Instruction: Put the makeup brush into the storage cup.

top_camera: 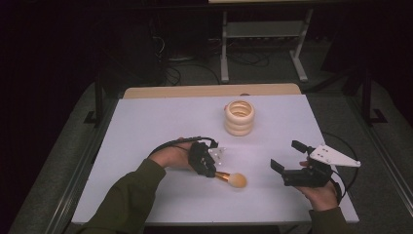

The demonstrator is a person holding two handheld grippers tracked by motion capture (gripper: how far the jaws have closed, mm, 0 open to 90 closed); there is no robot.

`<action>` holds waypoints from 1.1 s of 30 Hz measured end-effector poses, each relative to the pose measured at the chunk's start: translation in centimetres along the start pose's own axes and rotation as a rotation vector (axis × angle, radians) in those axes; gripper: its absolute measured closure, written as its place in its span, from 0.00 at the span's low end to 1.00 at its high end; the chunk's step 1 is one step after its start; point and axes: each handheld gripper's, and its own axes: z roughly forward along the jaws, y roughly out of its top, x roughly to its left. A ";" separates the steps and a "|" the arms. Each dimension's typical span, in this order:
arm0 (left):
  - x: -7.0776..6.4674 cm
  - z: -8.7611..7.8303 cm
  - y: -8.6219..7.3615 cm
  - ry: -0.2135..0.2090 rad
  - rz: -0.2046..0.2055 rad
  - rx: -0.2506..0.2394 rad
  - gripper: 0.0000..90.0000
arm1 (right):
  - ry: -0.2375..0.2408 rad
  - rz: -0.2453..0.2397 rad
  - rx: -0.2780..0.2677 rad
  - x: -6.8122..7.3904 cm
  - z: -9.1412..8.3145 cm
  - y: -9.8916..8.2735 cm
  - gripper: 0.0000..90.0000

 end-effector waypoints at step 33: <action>-0.2 -1.9 -1.4 0.034 -0.265 -0.094 0.84 | -0.004 0.009 0.008 0.0 0.0 -0.1 0.00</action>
